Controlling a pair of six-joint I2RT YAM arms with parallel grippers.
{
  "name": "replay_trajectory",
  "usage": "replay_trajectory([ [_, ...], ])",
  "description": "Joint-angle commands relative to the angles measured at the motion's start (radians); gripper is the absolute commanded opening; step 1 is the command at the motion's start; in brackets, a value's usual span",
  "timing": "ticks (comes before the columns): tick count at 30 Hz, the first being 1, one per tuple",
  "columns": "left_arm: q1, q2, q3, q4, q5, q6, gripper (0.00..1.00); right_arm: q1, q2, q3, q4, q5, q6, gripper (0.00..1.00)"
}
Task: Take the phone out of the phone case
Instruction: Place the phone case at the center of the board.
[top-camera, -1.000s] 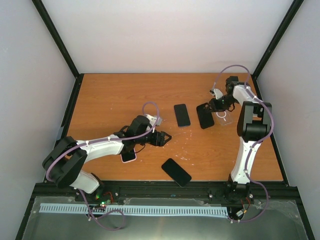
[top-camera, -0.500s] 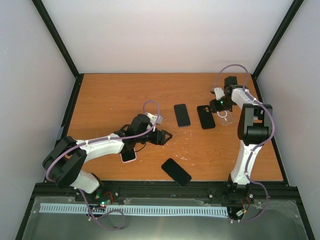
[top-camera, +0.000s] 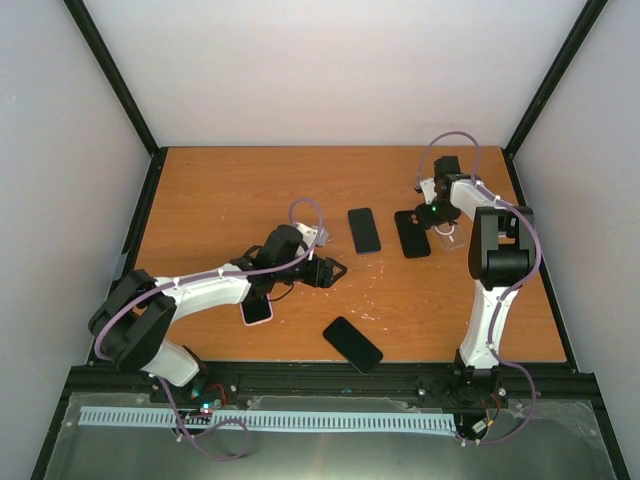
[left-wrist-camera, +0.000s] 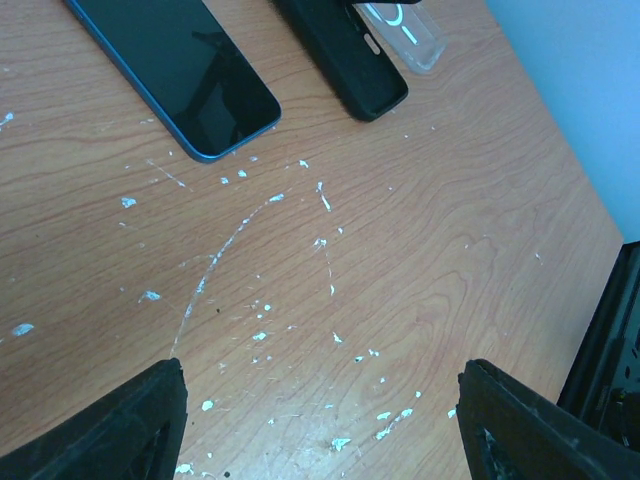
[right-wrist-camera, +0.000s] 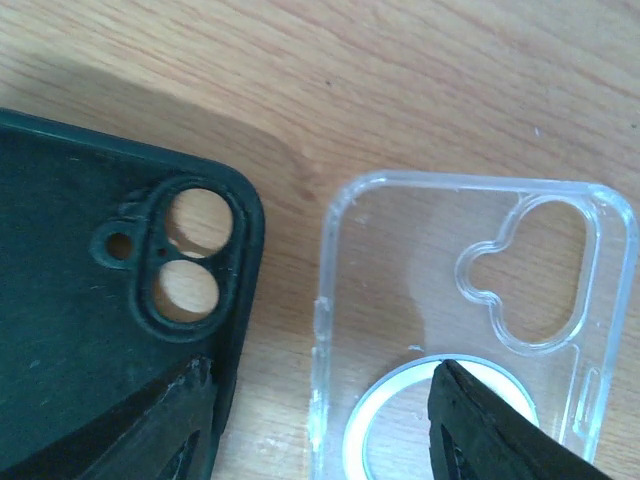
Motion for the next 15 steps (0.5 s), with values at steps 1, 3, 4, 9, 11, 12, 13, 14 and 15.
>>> replay_trajectory([
  [1,-0.005,-0.005,0.035,0.009,0.003,0.024,0.75,-0.03,0.021,-0.006,0.028,0.091,-0.006,0.57],
  [3,-0.005,-0.001,0.037,0.007,0.002,0.028,0.75,-0.053,0.01,-0.014,0.045,0.11,-0.015,0.57],
  [4,-0.005,0.001,0.042,0.003,0.002,0.033,0.75,-0.066,0.01,-0.012,0.042,0.108,-0.019,0.56],
  [9,-0.004,0.004,0.048,-0.008,-0.004,0.05,0.75,-0.133,0.006,-0.008,0.038,0.097,-0.04,0.51],
  [11,-0.005,0.006,0.052,-0.01,-0.006,0.053,0.75,-0.15,-0.001,-0.01,0.032,0.075,-0.045,0.5],
  [12,-0.004,0.007,0.056,-0.014,-0.006,0.056,0.75,-0.152,-0.007,-0.013,0.032,0.075,-0.046,0.49],
  [13,-0.005,0.008,0.061,-0.016,-0.007,0.057,0.75,-0.154,-0.017,-0.014,0.035,0.085,-0.052,0.49],
  [14,-0.004,0.008,0.065,-0.019,-0.007,0.058,0.75,-0.156,-0.024,-0.015,0.042,0.094,-0.056,0.49],
  [15,-0.005,0.008,0.068,-0.02,-0.007,0.06,0.75,-0.157,-0.028,-0.014,0.048,0.102,-0.059,0.49],
])
